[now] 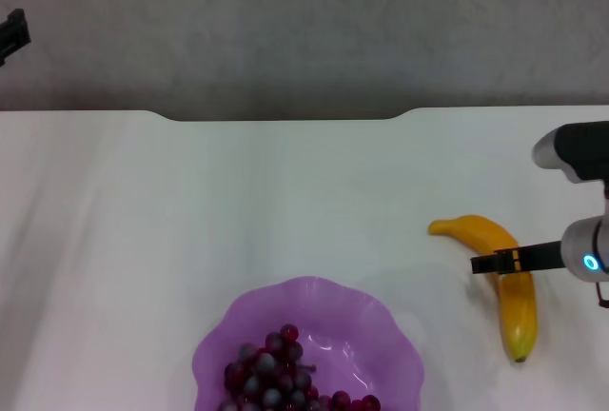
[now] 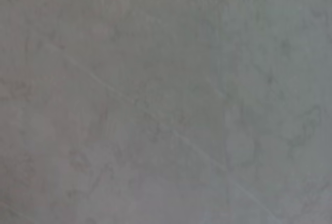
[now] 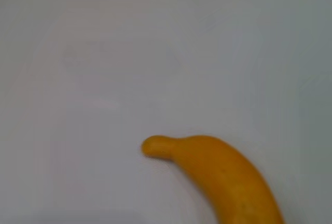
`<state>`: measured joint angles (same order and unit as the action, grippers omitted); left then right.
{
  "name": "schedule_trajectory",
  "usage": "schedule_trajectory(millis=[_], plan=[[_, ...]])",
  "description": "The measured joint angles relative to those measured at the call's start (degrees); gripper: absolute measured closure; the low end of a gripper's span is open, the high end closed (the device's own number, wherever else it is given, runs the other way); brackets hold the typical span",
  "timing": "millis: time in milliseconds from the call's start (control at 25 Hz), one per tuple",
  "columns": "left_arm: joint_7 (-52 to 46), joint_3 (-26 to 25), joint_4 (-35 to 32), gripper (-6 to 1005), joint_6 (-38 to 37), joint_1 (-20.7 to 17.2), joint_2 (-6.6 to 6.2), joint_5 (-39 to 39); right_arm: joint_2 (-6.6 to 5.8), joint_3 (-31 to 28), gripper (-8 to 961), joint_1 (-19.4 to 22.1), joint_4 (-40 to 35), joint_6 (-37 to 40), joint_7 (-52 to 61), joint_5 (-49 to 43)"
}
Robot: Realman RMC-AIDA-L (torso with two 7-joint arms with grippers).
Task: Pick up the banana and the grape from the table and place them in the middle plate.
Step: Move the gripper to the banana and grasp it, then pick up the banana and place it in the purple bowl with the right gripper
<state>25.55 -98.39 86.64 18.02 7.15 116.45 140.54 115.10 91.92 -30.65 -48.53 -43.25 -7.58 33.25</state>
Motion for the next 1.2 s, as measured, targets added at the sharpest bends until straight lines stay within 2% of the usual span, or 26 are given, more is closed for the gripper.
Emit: schedule_trajectory(millis=[400, 760, 960, 1160, 1200], plan=[[0.08, -0.25, 0.02, 144, 0.46, 0.17, 0.00, 0.00, -0.07, 0.89, 96, -0.37, 0.49, 0.02, -0.23, 0.77], [0.12, -0.40, 0.02, 144, 1.20, 0.24, 0.00, 0.00, -0.15, 0.90, 197, -0.99, 2.18, 0.01, -0.25, 0.76], [0.11, -0.39, 0.03, 144, 1.50, 0.29, -0.01, 0.00, -0.13, 0.89, 267, -1.35, 2.82, 0.01, -0.32, 0.74], [0.17, -0.40, 0.08, 145, 1.50, 0.27, 0.00, 0.00, -0.02, 0.89, 447, -0.68, 1.36, 0.00, -0.77, 0.74], [0.17, -0.41, 0.08, 145, 1.50, 0.23, 0.00, 0.00, -0.01, 0.89, 445, -0.28, 0.64, -0.01, -1.28, 0.74]])
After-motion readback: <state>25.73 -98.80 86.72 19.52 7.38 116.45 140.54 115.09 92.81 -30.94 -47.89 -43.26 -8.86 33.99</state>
